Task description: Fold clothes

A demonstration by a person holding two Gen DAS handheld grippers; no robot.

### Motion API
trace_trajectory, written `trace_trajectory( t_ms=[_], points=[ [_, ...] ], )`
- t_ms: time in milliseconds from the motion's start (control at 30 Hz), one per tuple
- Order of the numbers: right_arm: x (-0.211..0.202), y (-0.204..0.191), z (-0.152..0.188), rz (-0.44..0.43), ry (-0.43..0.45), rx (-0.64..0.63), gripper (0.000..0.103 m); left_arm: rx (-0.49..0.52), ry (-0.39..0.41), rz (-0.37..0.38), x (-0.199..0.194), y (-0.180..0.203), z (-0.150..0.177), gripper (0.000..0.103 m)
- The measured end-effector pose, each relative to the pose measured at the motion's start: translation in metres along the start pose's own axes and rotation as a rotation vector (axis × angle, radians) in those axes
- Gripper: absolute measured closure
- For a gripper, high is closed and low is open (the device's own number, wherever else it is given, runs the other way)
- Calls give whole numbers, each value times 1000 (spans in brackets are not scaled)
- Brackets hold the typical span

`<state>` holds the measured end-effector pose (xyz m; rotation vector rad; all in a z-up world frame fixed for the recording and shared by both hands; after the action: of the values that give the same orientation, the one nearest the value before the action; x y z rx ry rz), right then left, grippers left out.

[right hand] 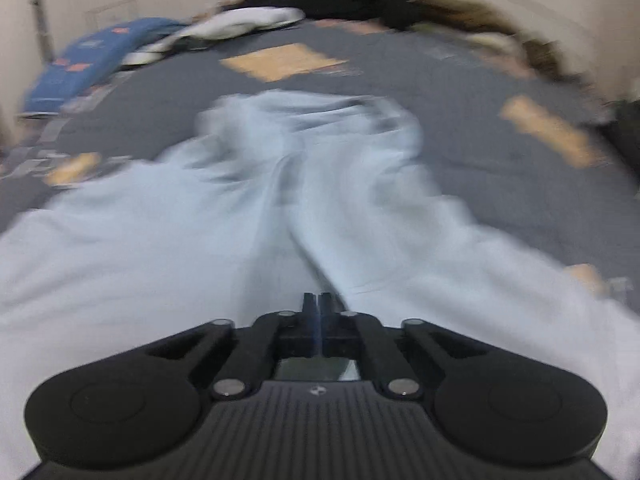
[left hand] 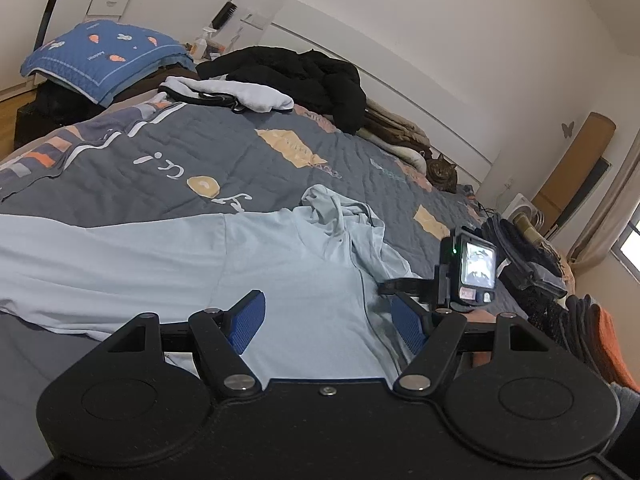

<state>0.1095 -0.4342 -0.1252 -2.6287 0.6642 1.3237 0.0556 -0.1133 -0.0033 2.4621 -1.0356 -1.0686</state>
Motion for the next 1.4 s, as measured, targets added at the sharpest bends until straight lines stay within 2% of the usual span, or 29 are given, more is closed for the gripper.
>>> trace_trajectory(
  t_ms=[33,133,167,300,400,467,567,800,933,1033,1133,1233,1300,1400],
  points=[
    [0,6,1,31,-1,-1,103,-3,-2,2,0,-1,0,34],
    [-4,17,5,-27,-49,52,102,-4,-7,10,1,-1,-1,34],
    [-14,16,5,-44,-25,62,99,-5,-7,11,0,-1,-1,34],
    [-61,-2,8,-184,59,55,98,-10,-6,15,-1,-1,0,34],
    [-84,-2,13,-184,116,40,90,-9,-3,17,-3,1,0,34],
    [-78,0,19,-118,97,-10,83,-5,-2,20,-3,4,1,34],
    [-54,2,26,3,55,-100,82,4,-3,24,-3,8,2,34],
    [-17,-4,20,38,32,-134,83,8,-16,26,2,9,3,34],
    [-11,-12,17,-43,10,-110,100,-8,-20,26,4,6,2,33],
    [-18,-18,9,-127,28,-54,102,-8,-22,27,4,6,2,33],
    [-18,-20,5,-176,19,-15,102,0,-23,27,3,8,3,33],
    [-12,-18,12,-156,-38,-27,98,7,-23,27,2,9,4,33],
    [-25,-12,12,-172,-6,6,97,6,-23,27,2,9,3,33],
    [-64,1,15,-192,73,38,87,6,-22,29,1,8,3,33]
  ],
)
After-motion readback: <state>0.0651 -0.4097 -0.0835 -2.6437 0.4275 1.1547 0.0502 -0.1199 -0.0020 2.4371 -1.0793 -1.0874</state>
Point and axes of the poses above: each gripper's, at about its wrist camera, not at the fingertips, and x roughly the way its jaws point, y to its right, z to its underside, the point moved 6 cm from there along x, roughly the way its jaws point, and after that the axes turned 5 degrees about -y, right-handed, at the moved point
